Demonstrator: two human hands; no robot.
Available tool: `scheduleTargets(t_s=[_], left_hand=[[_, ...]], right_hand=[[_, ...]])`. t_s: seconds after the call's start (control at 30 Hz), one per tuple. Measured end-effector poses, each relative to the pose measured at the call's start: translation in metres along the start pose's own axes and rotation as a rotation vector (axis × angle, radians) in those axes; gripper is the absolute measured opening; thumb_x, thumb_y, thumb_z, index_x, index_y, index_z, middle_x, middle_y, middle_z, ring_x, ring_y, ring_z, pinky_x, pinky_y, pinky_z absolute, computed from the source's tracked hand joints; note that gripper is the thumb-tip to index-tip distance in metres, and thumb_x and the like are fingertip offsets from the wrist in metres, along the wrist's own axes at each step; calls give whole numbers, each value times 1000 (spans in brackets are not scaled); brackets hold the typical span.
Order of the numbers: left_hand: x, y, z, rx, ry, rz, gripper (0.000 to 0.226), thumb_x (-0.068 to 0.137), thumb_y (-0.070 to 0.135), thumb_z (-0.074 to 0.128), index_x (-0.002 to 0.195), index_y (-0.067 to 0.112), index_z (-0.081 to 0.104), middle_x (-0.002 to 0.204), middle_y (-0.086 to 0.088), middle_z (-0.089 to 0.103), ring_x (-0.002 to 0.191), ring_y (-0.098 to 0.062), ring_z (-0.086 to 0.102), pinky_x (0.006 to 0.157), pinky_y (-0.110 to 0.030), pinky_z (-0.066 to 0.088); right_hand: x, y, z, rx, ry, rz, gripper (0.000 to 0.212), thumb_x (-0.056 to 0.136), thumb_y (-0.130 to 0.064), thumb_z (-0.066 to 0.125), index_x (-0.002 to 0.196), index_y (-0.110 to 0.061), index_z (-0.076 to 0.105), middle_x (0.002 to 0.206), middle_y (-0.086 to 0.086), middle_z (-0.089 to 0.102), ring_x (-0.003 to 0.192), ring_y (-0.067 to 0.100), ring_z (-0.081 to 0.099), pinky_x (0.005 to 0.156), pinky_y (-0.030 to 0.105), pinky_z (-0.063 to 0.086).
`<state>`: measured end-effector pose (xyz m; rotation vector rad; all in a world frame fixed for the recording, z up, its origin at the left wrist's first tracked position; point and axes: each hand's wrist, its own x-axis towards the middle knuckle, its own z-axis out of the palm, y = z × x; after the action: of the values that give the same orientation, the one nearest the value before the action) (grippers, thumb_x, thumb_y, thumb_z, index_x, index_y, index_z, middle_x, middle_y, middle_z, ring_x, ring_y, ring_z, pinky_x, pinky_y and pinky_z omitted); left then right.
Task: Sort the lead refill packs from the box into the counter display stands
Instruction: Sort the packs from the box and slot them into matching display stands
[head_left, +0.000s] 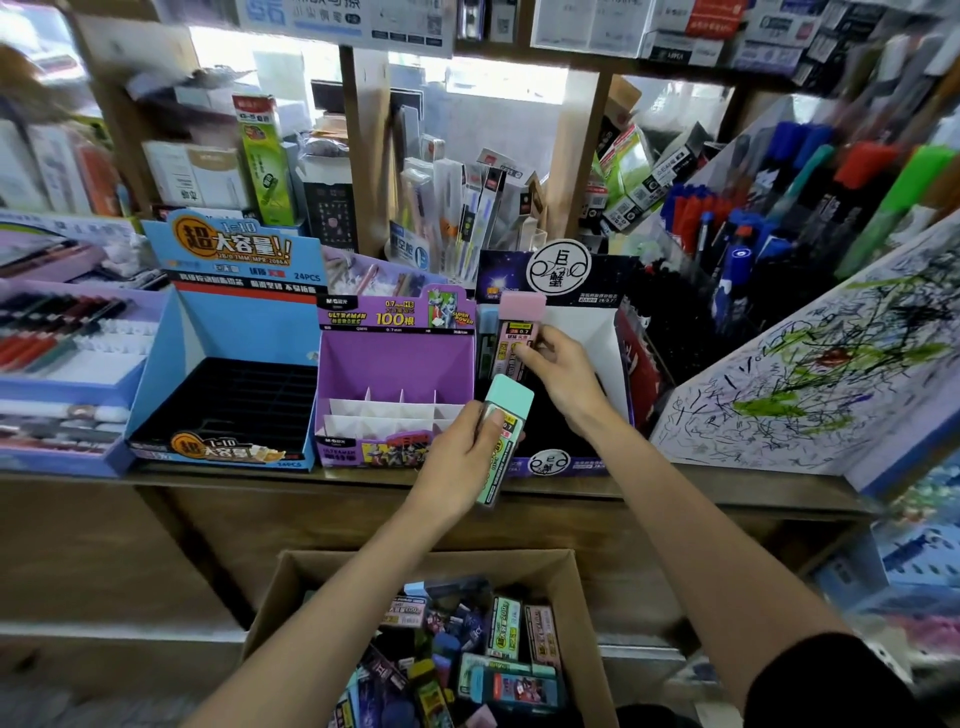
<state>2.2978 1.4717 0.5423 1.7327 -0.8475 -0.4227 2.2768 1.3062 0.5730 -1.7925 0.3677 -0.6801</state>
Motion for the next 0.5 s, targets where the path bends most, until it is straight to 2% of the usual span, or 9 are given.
scheduleTargets(t_s=[0.07, 0.17, 0.23, 0.33, 0.4, 0.5], left_hand=[[0, 1, 1, -15, -6, -2, 28, 99, 38, 35, 107, 17, 50, 109, -3, 66, 97, -12, 63, 76, -31, 53], [0, 2, 0, 10, -10, 14, 27, 100, 37, 36, 102, 14, 49, 107, -5, 67, 94, -14, 63, 74, -32, 51], [-1, 4, 0, -6, -16, 20, 26, 100, 36, 37, 102, 13, 49, 106, -5, 67, 95, -16, 63, 75, -33, 50], [-8, 13, -7, -145, -63, 27, 24, 99, 35, 39, 105, 17, 54, 102, 1, 70, 94, -13, 65, 67, -19, 49], [-18, 21, -21, -280, -88, 62, 25, 97, 35, 42, 107, 17, 57, 99, 4, 73, 93, -9, 68, 68, -15, 51], [-31, 29, -62, -309, 2, 148, 26, 91, 39, 46, 103, 20, 59, 96, 8, 73, 90, -7, 69, 67, -17, 53]], right_hand=[[-4, 2, 3, 41, 8, 4, 21, 93, -2, 51, 112, -8, 56, 112, 14, 65, 95, 11, 60, 88, 23, 48], [-2, -8, 1, 153, 79, -35, 22, 94, -4, 50, 113, -14, 55, 108, 3, 65, 97, 10, 62, 92, 29, 49], [3, -26, -5, 174, 108, -71, 25, 94, -5, 51, 115, -16, 55, 106, -5, 65, 96, 5, 62, 92, 27, 50], [-1, -53, -14, 77, 73, -139, 26, 93, -4, 52, 112, -21, 55, 105, -9, 65, 98, 4, 62, 94, 29, 49], [-14, -64, -16, 21, 40, -178, 26, 93, -4, 52, 112, -21, 56, 106, -12, 64, 98, -1, 61, 90, 21, 49], [-35, -76, -10, 30, 6, -205, 25, 93, -5, 53, 110, -23, 57, 106, -13, 65, 98, -3, 62, 83, 13, 48]])
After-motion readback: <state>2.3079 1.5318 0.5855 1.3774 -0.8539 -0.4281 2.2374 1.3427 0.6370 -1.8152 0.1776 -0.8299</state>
